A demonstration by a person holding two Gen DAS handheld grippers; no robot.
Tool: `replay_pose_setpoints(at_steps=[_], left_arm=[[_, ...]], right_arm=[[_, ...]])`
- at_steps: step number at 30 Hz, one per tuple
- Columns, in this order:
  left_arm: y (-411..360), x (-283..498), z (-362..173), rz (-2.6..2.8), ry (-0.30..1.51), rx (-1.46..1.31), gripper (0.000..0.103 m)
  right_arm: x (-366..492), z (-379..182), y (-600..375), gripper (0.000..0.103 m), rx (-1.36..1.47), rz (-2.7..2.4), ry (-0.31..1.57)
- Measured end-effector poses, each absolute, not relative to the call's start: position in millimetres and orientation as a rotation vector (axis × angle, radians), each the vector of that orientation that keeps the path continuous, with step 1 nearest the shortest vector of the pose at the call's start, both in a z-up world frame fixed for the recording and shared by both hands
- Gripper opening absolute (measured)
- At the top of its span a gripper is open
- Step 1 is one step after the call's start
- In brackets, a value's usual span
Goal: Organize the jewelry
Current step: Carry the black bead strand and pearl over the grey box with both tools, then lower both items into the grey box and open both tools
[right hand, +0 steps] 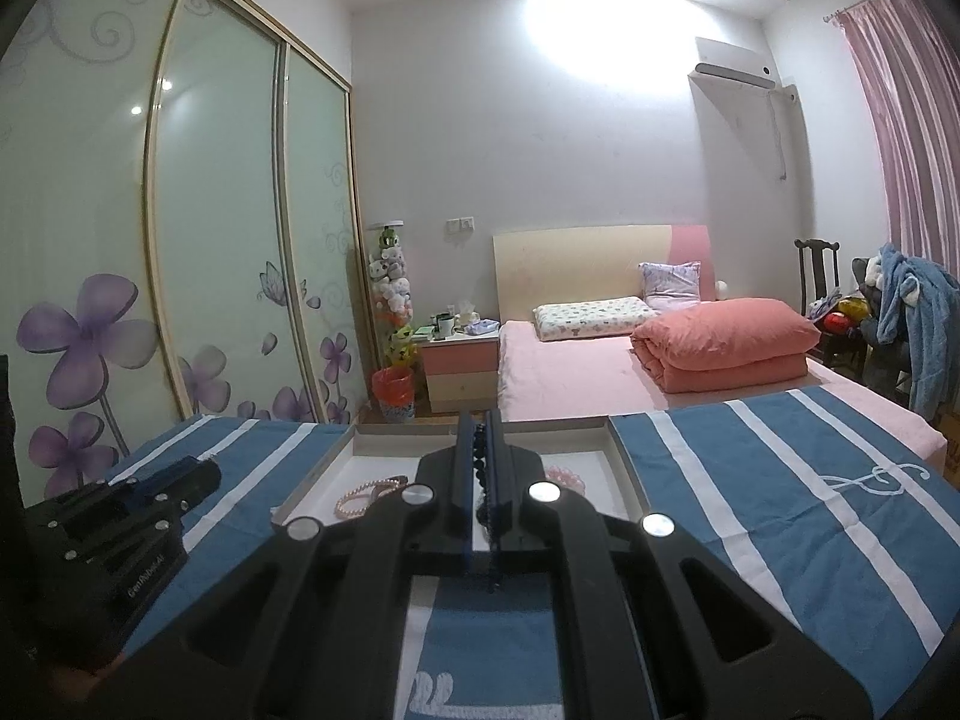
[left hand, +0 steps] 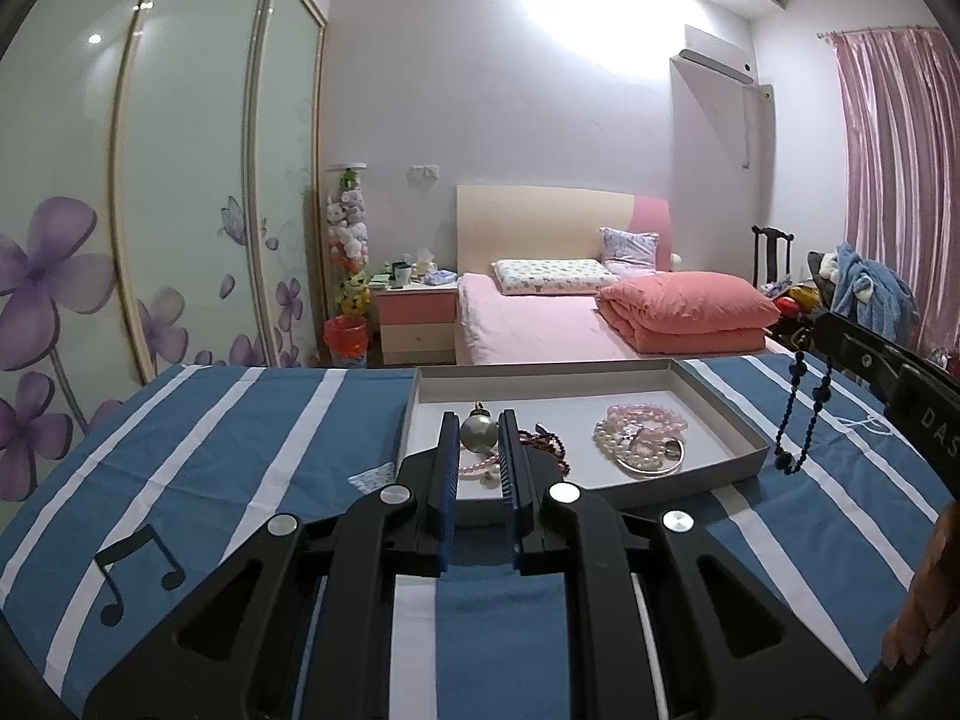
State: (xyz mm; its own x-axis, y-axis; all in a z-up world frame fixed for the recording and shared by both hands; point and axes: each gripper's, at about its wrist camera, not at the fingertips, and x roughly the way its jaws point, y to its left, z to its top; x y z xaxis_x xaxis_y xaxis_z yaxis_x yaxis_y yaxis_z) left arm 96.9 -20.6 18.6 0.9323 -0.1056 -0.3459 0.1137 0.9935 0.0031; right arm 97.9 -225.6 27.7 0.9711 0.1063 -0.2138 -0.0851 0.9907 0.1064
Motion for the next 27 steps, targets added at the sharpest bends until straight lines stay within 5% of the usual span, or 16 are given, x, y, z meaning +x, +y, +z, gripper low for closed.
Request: replay_pose_setpoints(at_steps=[27], left_arm=[[-42.7,224.0,-15.5,-0.182,0.513,0.007,0.014]], right_arm=[[256.6,-9.0,-232.3,0.005,0.198,0.135,0.415]])
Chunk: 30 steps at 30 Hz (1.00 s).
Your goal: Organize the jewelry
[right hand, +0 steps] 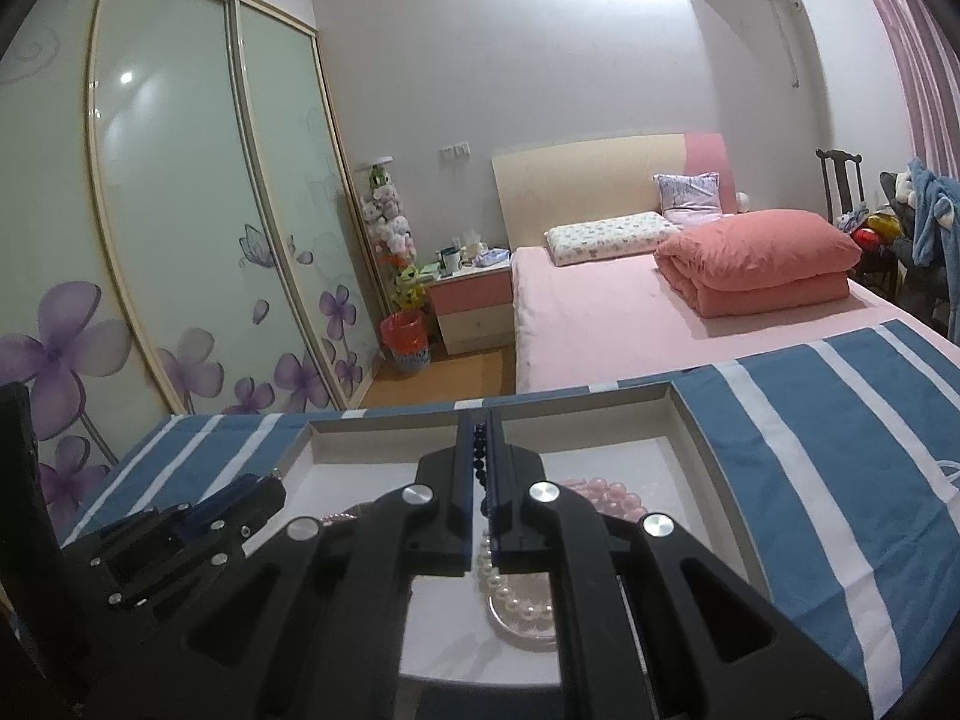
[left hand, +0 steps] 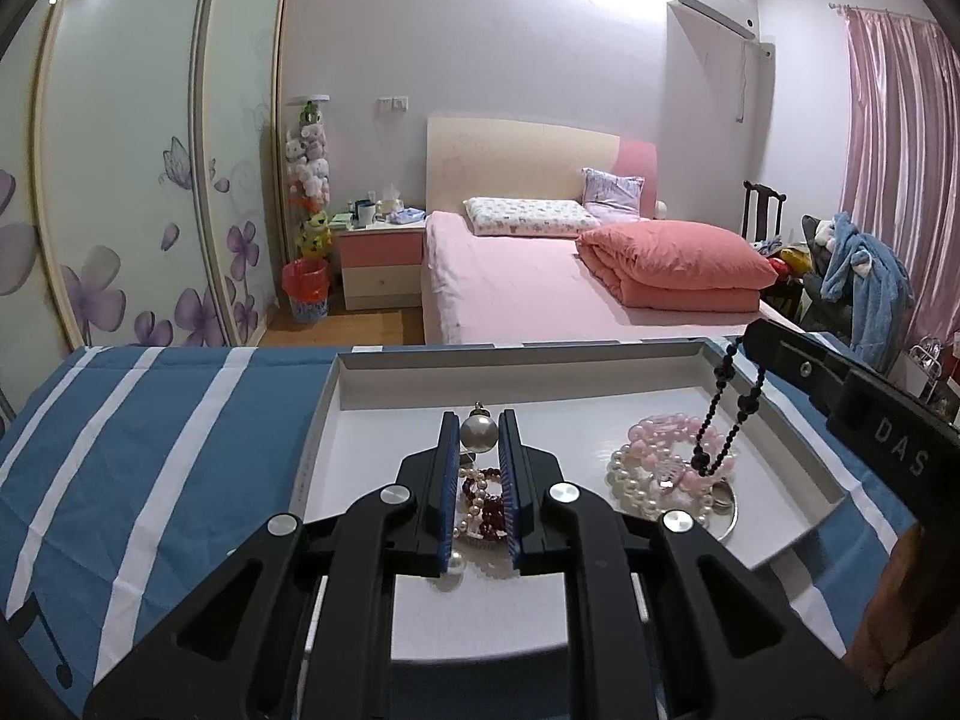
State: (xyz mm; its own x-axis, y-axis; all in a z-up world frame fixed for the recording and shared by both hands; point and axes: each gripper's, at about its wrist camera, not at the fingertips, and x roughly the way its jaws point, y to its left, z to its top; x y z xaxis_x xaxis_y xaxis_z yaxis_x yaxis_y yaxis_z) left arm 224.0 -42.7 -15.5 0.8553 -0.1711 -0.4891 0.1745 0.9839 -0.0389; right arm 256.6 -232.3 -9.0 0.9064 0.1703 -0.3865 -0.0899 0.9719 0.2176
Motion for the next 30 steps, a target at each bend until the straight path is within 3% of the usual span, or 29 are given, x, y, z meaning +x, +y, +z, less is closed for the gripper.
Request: replay_pose_setpoints(at_steps=[9,10,11,12,13,14,25,30], left_arm=[[-47.2,237.9,-18.4,-0.187,0.548,0.011,0.015],[-46.4,239.7,-19.1,-0.191,0.554,0.007,0.017],[-44.4,241.6,-19.0,-0.199,0.564,0.0,0.02],[-43.2,241.3,-18.5,-0.201,0.568,-0.007,0.033],[-40.2,239.5,-16.7,-0.199,0.563,-0.019,0.046],[-37.9,238.8,-15.3,-0.196,0.556,-0.028,0.049],[0.3,190.5,13.7,-0.189,0.508,-0.091,0.053],[23.4,136.4,21.3,-0.162,0.483,-0.105,0.06]], right_arm=[[271.1,-15.9,-231.0,0.009,0.197,0.131,0.445],[271.6,-16.4,-232.3,0.015,0.2,0.132,0.449],[271.3,-16.0,-234.1,0.033,0.209,0.132,0.451],[269.6,-15.1,-236.1,0.044,0.218,0.129,0.443],[267.1,-13.2,-238.3,0.044,0.223,0.122,0.431],[265.4,-12.2,-239.6,0.044,0.224,0.12,0.426],[211.0,2.2,-254.2,0.045,0.24,0.118,0.423],[154.3,6.8,-246.6,0.057,0.203,0.136,0.45]])
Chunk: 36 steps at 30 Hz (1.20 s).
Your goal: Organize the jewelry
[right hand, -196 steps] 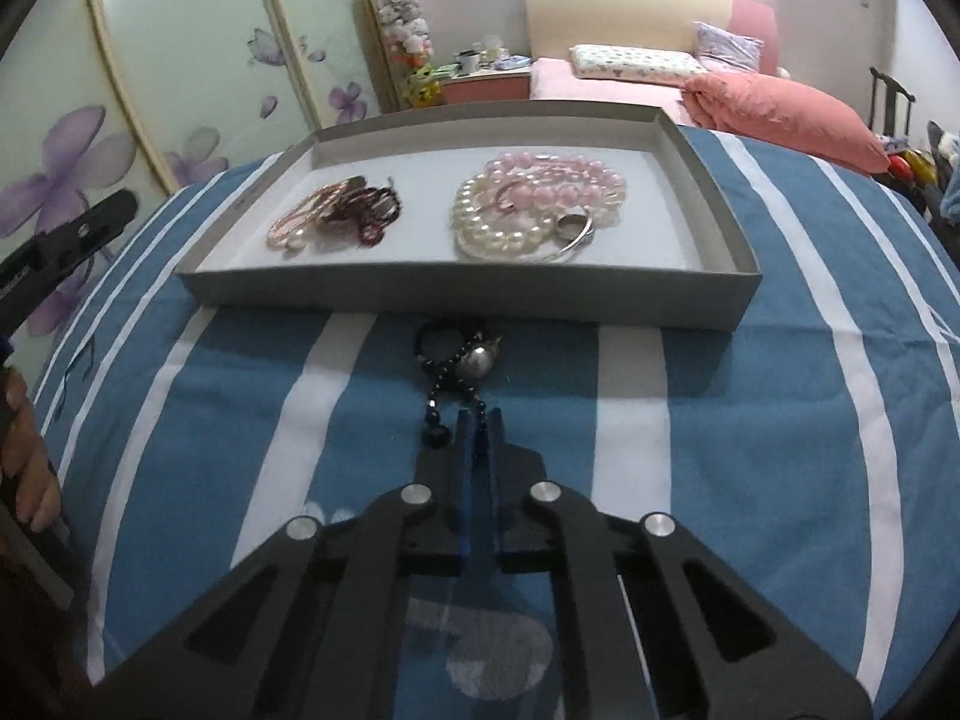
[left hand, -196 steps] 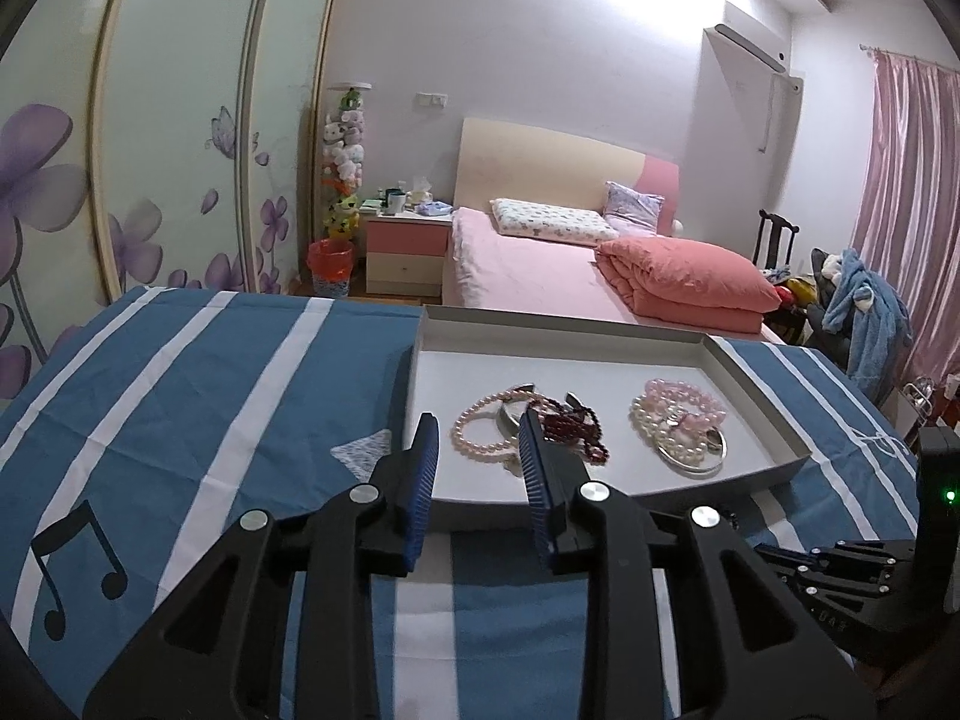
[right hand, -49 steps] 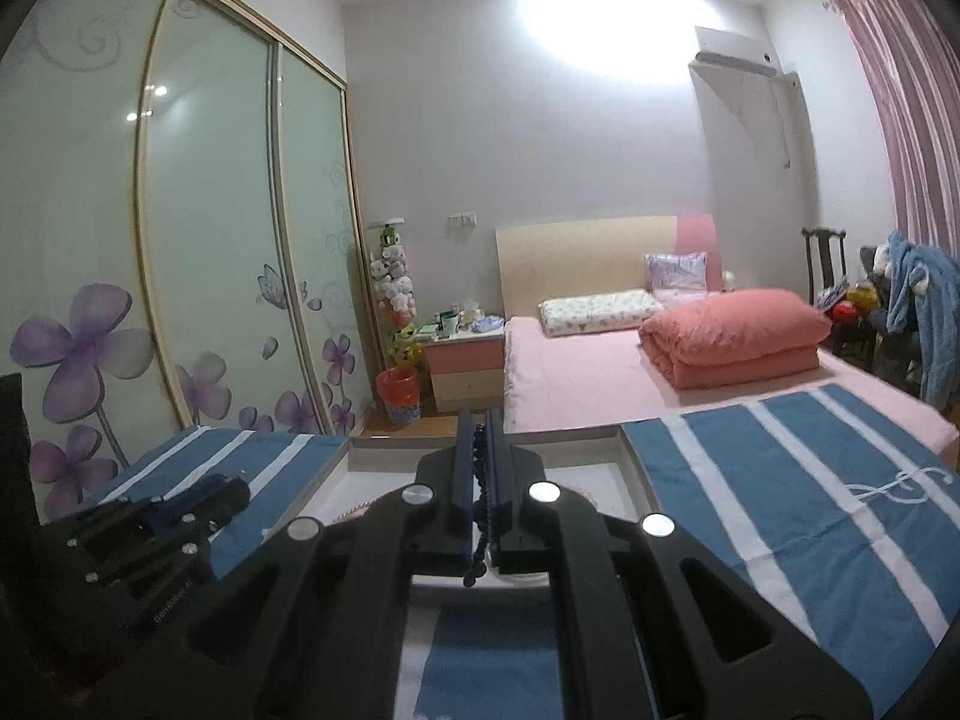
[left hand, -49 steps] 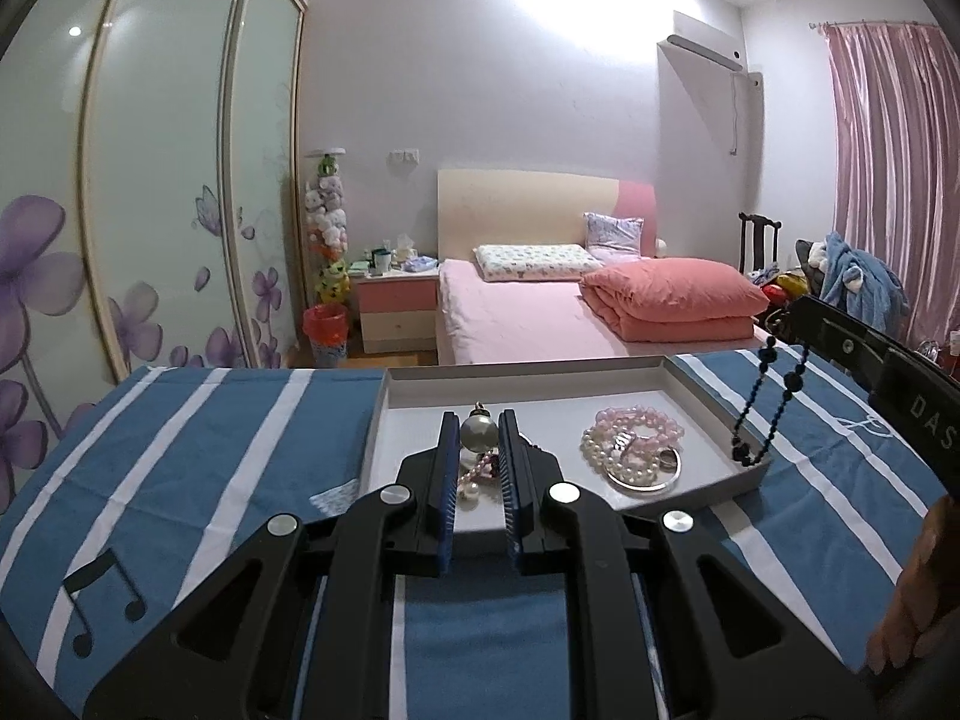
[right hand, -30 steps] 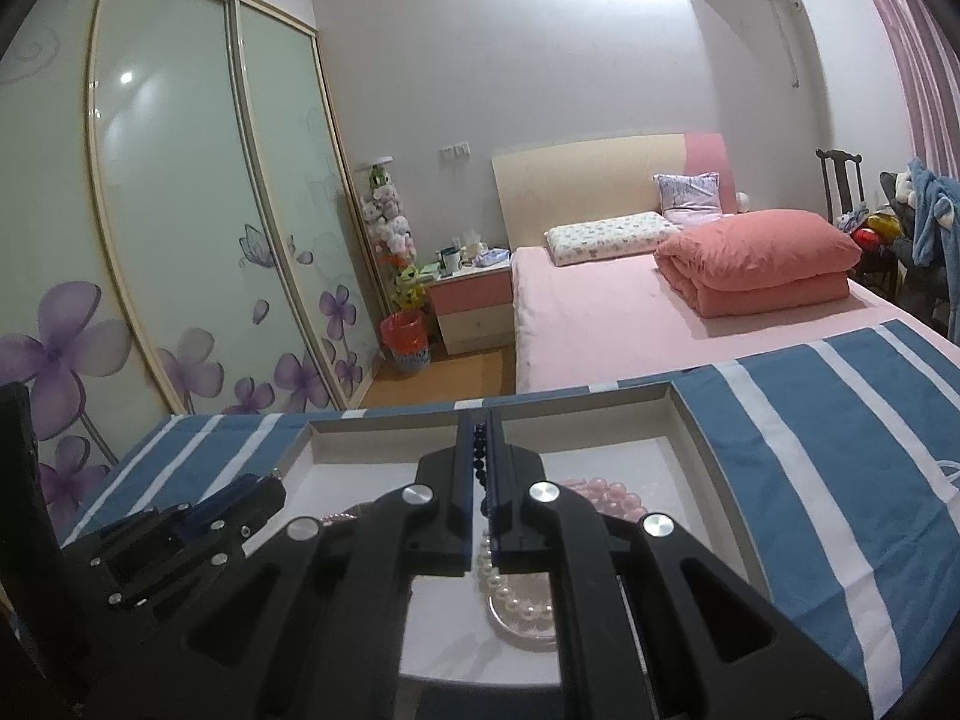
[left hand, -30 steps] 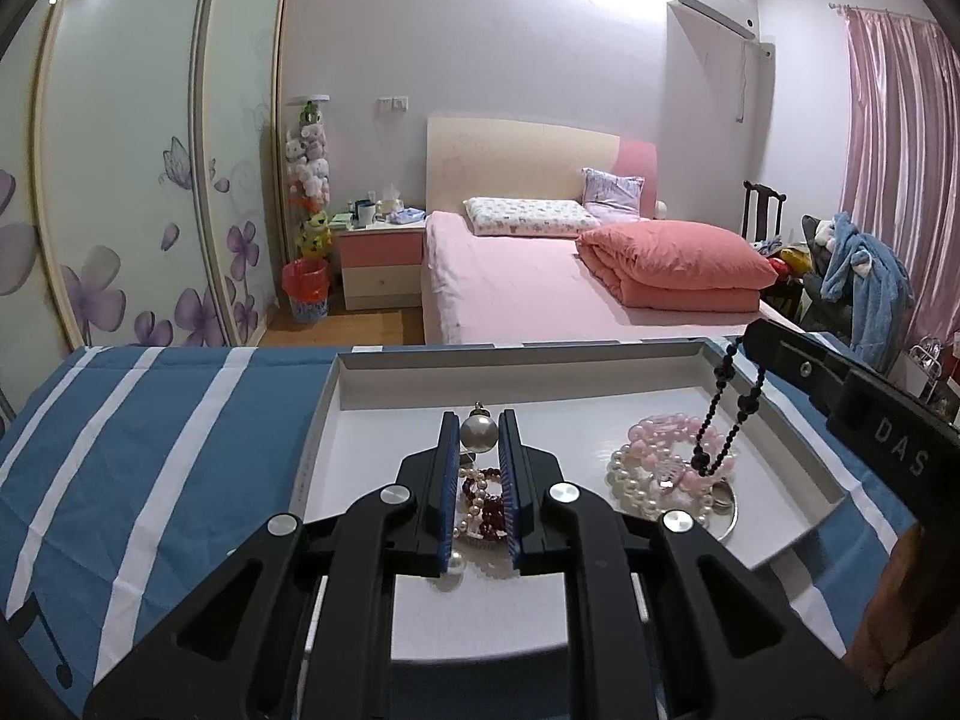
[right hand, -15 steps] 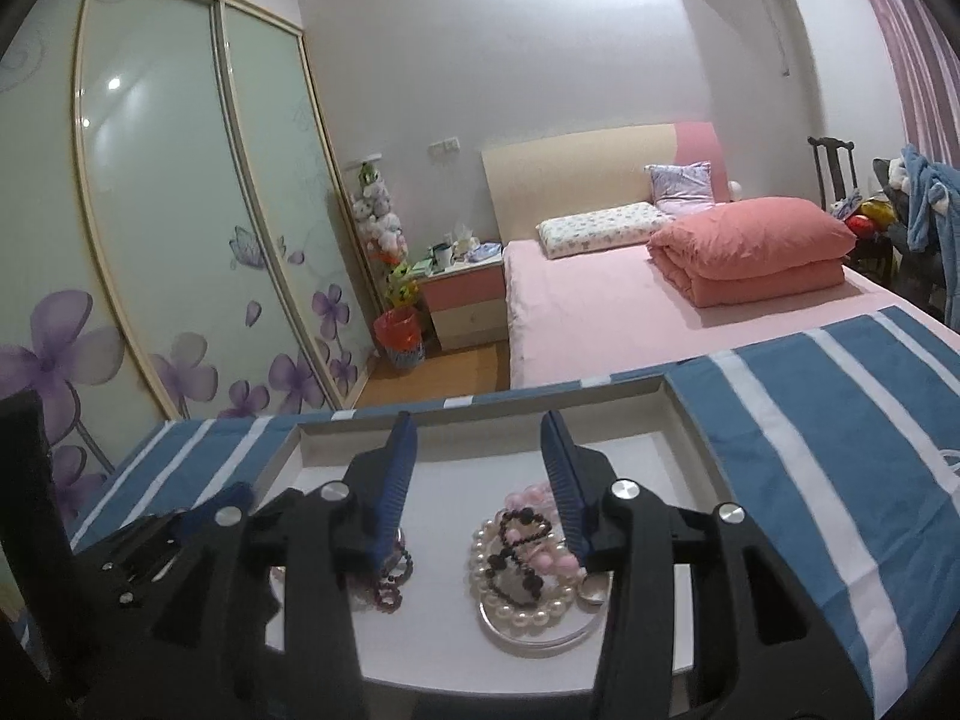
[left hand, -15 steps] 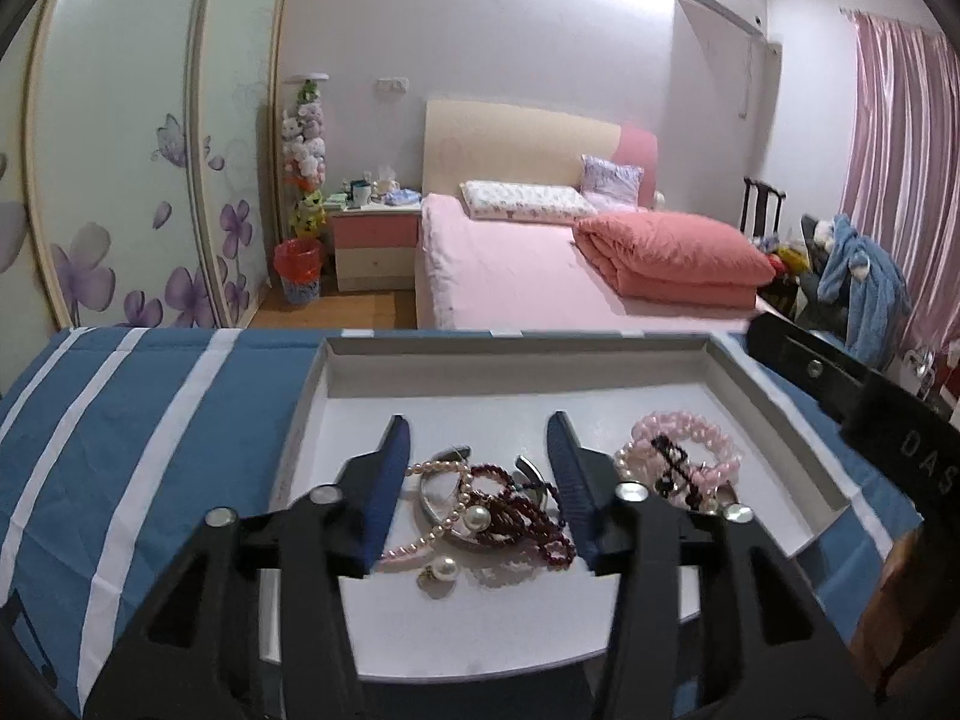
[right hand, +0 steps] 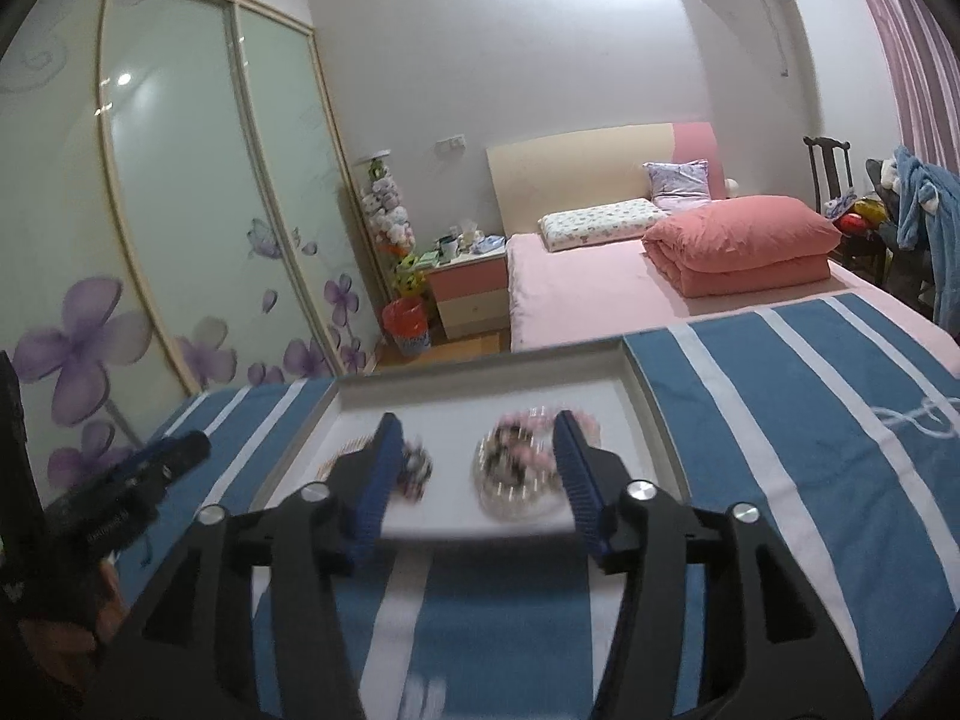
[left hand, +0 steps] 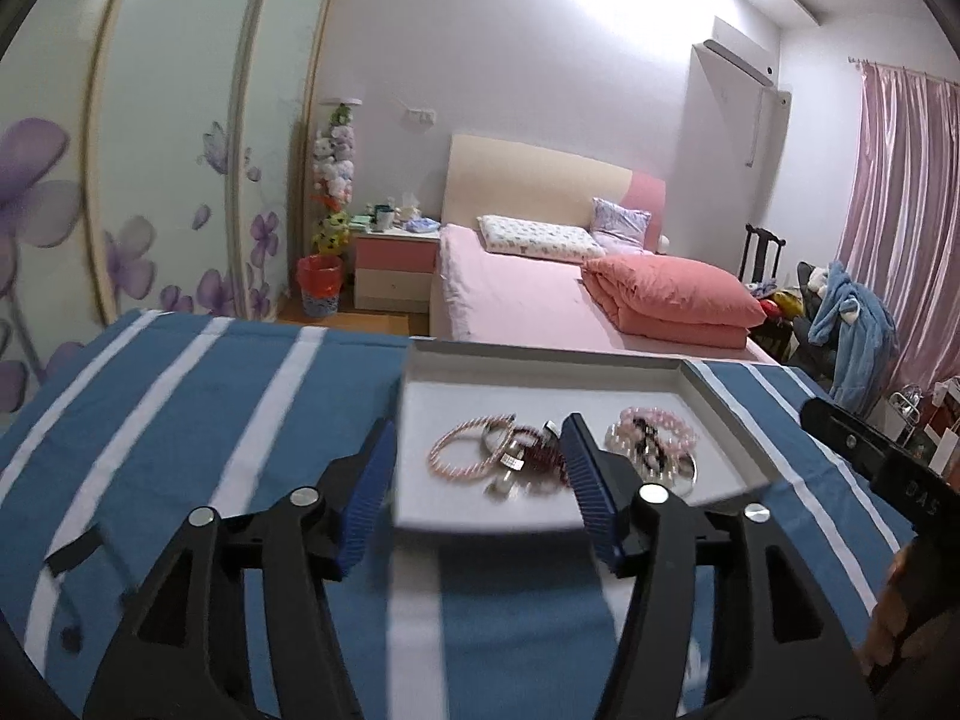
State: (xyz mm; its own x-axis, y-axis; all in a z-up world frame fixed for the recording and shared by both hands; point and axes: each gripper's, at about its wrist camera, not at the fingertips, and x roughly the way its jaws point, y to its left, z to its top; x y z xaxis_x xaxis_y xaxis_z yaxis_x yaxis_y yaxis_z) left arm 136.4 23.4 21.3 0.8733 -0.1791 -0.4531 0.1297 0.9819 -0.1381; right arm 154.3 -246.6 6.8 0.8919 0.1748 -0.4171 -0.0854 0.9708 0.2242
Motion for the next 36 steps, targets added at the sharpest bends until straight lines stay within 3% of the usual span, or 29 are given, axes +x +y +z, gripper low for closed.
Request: replay_pose_setpoints(at_steps=[5,9,11,16,36], left_arm=[[36.3,88.7,24.3,-0.111,0.467,-0.106,0.068],[34.5,63.5,27.6,-0.07,0.429,-0.075,0.085],[28.7,49.1,29.0,-0.064,0.408,-0.061,0.091],[22.1,27.4,29.4,-0.045,0.355,-0.022,0.101],[18.6,5.3,17.6,-0.021,0.336,-0.023,0.101]], right_arm=[[100.8,9.5,-236.4,0.072,0.156,0.115,0.446],[73.5,12.9,-229.4,0.094,0.136,0.096,0.43],[60.9,15.0,-225.8,0.099,0.125,0.089,0.412],[39.4,13.3,-218.1,0.099,0.073,0.066,0.393],[8.1,4.7,-218.1,0.099,0.07,0.066,0.322]])
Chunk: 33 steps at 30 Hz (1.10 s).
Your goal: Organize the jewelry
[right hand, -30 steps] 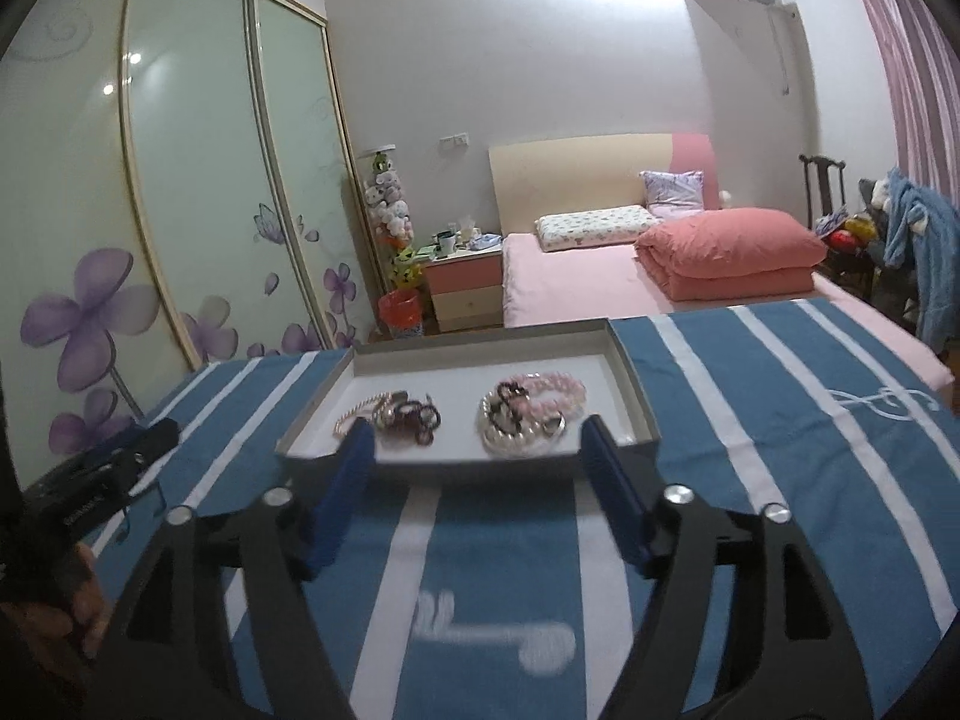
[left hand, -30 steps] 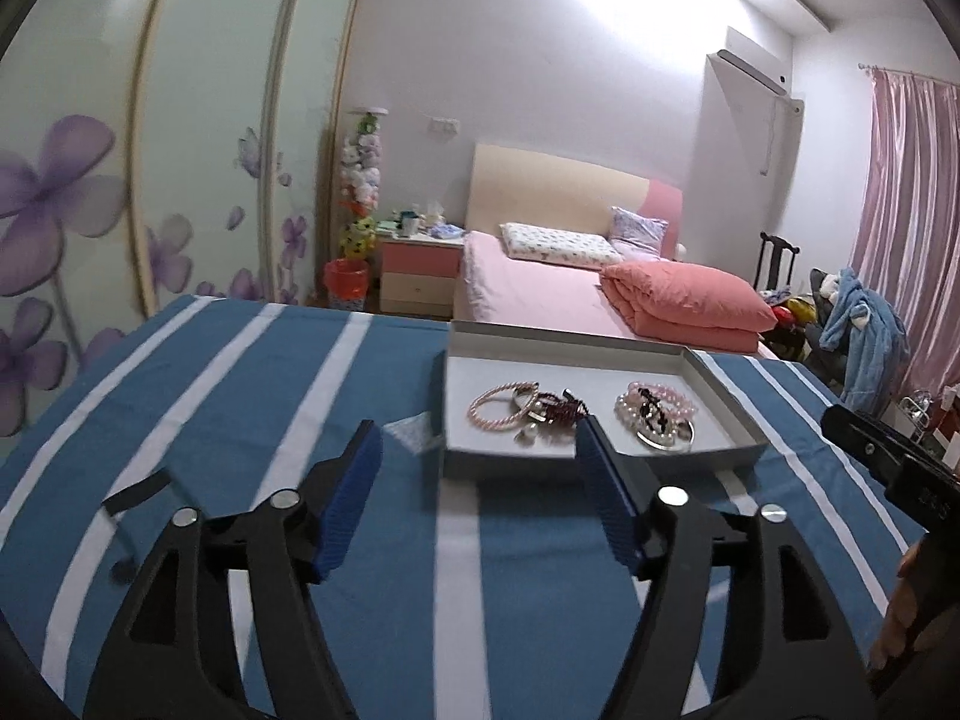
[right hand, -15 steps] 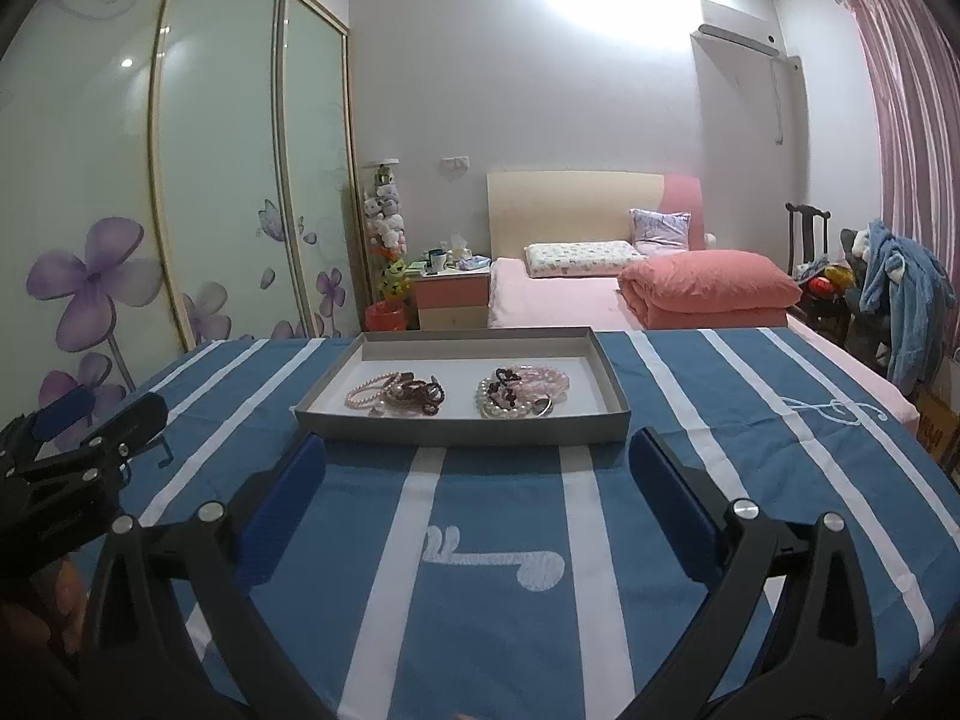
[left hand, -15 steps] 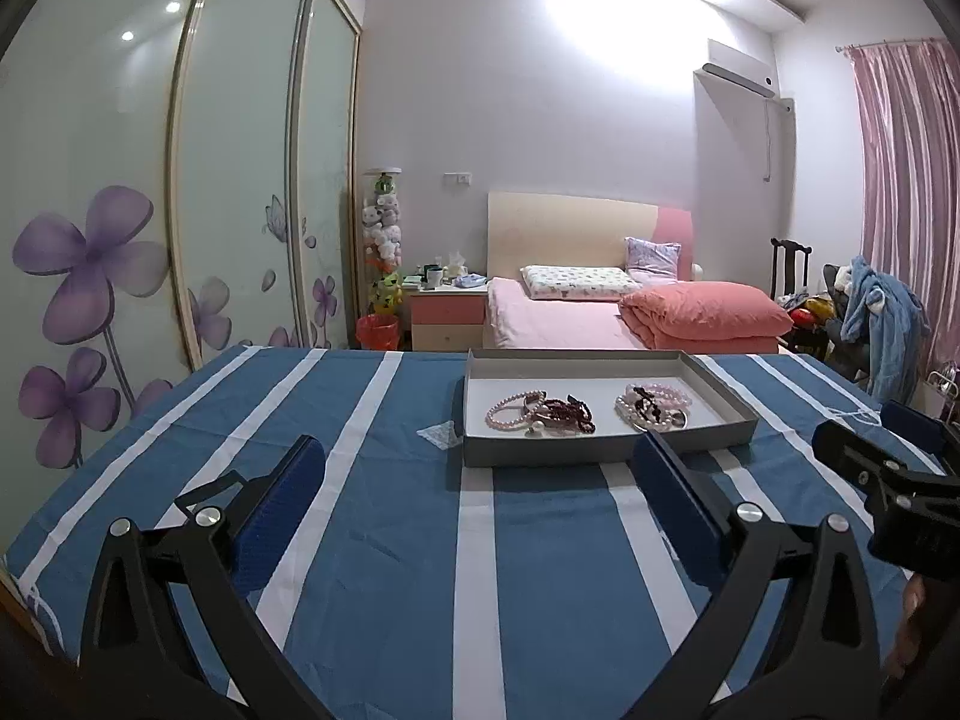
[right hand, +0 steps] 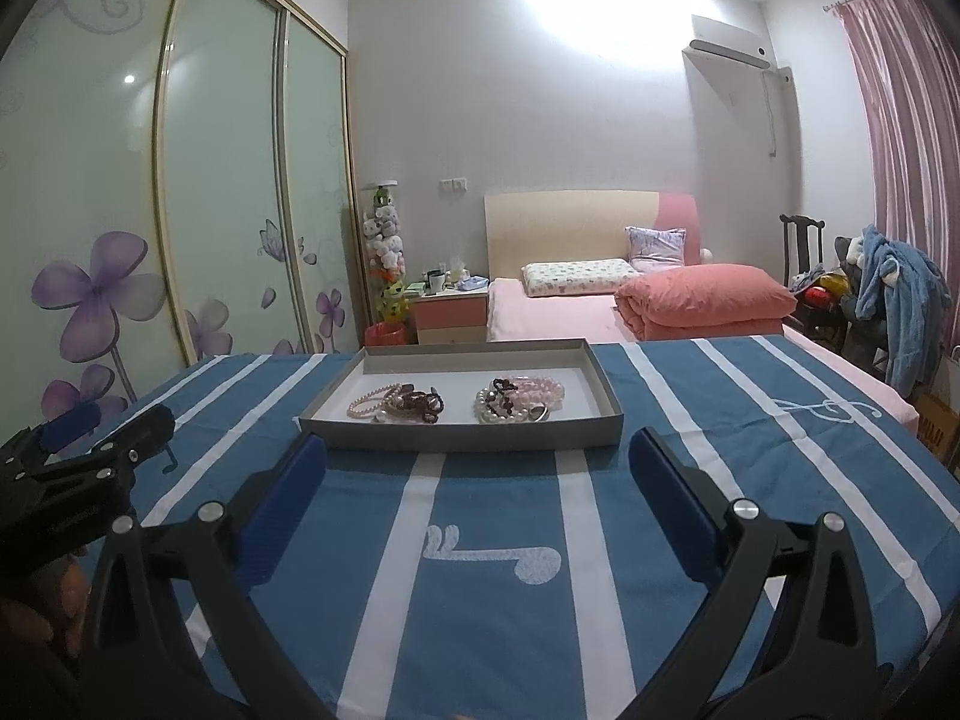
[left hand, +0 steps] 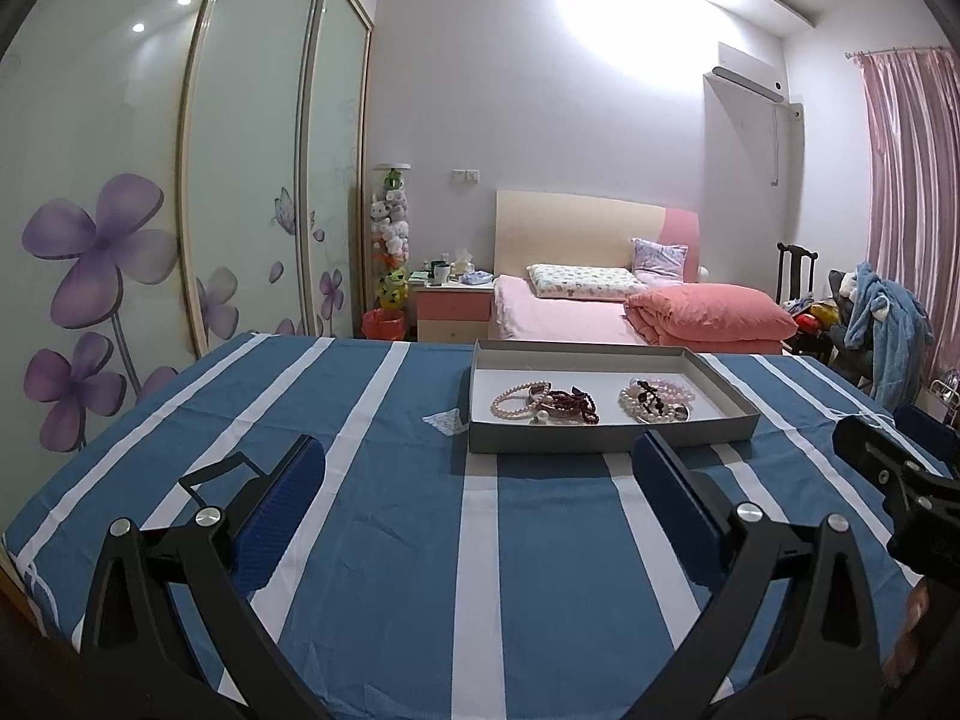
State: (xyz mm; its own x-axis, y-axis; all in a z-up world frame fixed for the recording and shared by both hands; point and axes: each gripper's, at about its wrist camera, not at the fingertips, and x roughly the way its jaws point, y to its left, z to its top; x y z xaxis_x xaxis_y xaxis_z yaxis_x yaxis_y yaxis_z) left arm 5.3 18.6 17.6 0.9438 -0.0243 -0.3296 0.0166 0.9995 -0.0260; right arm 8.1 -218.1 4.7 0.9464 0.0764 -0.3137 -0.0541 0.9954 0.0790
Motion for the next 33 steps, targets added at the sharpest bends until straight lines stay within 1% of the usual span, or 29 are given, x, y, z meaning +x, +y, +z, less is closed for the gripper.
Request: replay_pose_setpoints(at_steps=[33], left_arm=[[8.7,5.1,16.6,-0.035,0.358,-0.011,0.101]], right_arm=[[10.8,0.2,-221.2,0.099,0.094,0.066,0.342]])
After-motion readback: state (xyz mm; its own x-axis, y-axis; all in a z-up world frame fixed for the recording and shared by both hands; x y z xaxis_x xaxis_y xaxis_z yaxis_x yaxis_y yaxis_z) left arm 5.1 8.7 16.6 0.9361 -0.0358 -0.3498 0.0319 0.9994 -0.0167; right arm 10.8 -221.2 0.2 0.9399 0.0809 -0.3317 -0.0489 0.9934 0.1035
